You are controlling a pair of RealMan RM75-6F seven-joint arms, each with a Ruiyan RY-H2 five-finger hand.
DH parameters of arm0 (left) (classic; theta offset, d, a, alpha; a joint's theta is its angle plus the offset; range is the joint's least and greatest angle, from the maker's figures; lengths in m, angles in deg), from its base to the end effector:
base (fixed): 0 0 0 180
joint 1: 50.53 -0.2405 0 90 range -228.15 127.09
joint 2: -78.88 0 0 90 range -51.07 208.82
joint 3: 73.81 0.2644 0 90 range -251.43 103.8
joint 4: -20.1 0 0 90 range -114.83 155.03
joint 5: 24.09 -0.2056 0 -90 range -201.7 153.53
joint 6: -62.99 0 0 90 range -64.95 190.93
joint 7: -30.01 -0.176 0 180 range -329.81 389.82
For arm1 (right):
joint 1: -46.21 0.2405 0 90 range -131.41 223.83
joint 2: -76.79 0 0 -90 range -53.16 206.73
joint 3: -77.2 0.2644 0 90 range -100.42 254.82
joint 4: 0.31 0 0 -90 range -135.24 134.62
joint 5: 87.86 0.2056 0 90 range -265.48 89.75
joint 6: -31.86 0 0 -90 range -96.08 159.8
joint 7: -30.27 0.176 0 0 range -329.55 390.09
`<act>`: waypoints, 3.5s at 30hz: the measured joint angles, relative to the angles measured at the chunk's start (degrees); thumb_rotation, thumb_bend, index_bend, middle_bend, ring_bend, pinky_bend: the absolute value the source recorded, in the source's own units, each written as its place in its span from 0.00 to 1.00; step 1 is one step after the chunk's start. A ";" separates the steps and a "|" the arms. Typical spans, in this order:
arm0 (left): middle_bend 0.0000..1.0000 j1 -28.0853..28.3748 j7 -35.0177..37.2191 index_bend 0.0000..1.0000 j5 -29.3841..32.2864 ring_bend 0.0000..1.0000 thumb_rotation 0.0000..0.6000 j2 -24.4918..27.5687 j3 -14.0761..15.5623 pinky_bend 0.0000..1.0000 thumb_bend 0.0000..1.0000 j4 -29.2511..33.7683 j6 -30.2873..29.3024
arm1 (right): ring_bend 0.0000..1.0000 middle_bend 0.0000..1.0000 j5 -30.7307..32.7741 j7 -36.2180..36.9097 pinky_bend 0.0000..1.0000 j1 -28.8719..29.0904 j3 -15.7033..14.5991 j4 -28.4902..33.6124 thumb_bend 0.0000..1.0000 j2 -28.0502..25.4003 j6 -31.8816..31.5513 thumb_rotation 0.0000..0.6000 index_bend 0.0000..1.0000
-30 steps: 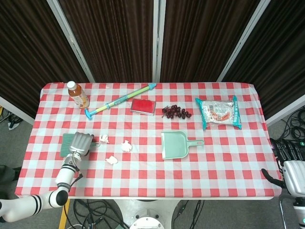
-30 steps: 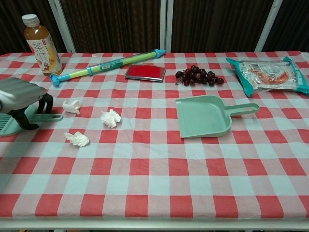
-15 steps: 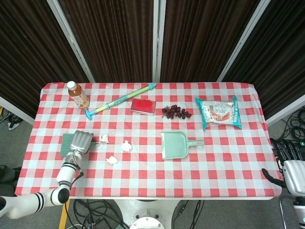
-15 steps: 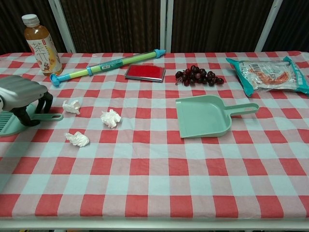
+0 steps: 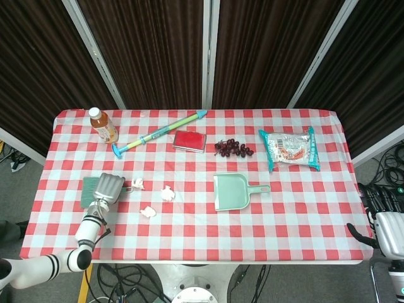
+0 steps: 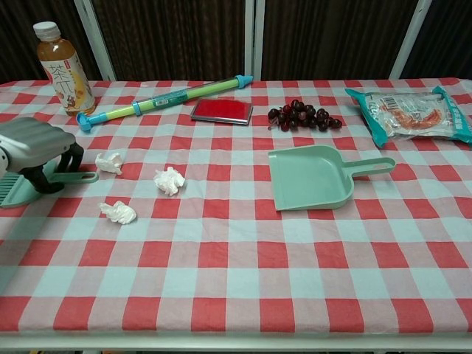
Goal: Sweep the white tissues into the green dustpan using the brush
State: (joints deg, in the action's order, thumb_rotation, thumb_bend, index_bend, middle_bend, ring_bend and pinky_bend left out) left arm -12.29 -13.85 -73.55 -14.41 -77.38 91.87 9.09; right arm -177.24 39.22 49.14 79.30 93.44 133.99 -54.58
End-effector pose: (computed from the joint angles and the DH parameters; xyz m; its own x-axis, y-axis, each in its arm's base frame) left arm -0.2635 0.3659 -0.0425 0.7652 0.3418 0.5455 0.6315 -0.2340 -0.7392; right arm -0.3157 -0.1999 0.2009 0.3438 -0.0064 0.9390 -0.9385 -0.0357 0.3433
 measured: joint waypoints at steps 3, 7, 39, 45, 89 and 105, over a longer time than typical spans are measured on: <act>0.50 0.06 0.47 0.47 -0.41 0.71 1.00 -0.26 0.12 0.88 0.35 -0.61 0.12 | 0.00 0.13 0.02 0.00 0.00 -0.03 0.01 0.03 0.16 -0.08 -0.02 1.00 0.02; 0.56 -0.24 2.45 0.53 -3.30 0.74 1.00 -0.38 0.43 0.88 0.40 -1.29 -0.86 | 0.00 0.13 0.32 -0.20 0.00 -0.05 0.07 0.17 0.16 -0.21 0.09 1.00 0.02; 0.57 -6.95 38.08 0.54 -35.02 0.73 1.00 17.37 3.82 0.88 0.43 9.82 -13.14 | 0.08 0.32 19.98 -36.02 0.08 22.49 7.19 0.55 0.12 16.93 26.75 1.00 0.37; 0.57 -7.22 38.43 0.54 -35.16 0.73 1.00 17.07 3.83 0.88 0.43 8.95 -12.21 | 0.10 0.33 23.66 -40.48 0.08 25.96 7.44 -5.34 0.13 23.78 28.48 1.00 0.44; 0.56 -7.81 39.87 0.54 -36.99 0.73 1.00 15.32 3.65 0.88 0.43 6.22 -9.78 | 0.21 0.47 34.22 -49.95 0.09 35.75 5.16 -13.75 0.29 34.52 30.73 1.00 0.52; 0.56 -7.35 48.82 0.54 -39.16 0.73 1.00 10.18 3.48 0.88 0.43 -4.28 -10.75 | 0.29 0.57 39.52 -55.15 0.11 39.28 6.71 -6.38 0.33 32.42 30.30 1.00 0.66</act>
State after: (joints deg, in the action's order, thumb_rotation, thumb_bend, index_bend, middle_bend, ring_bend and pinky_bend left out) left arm -19.64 34.97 -112.71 -4.24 -73.90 87.59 -1.67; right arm -137.72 -15.93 88.42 86.01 87.06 166.41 -24.28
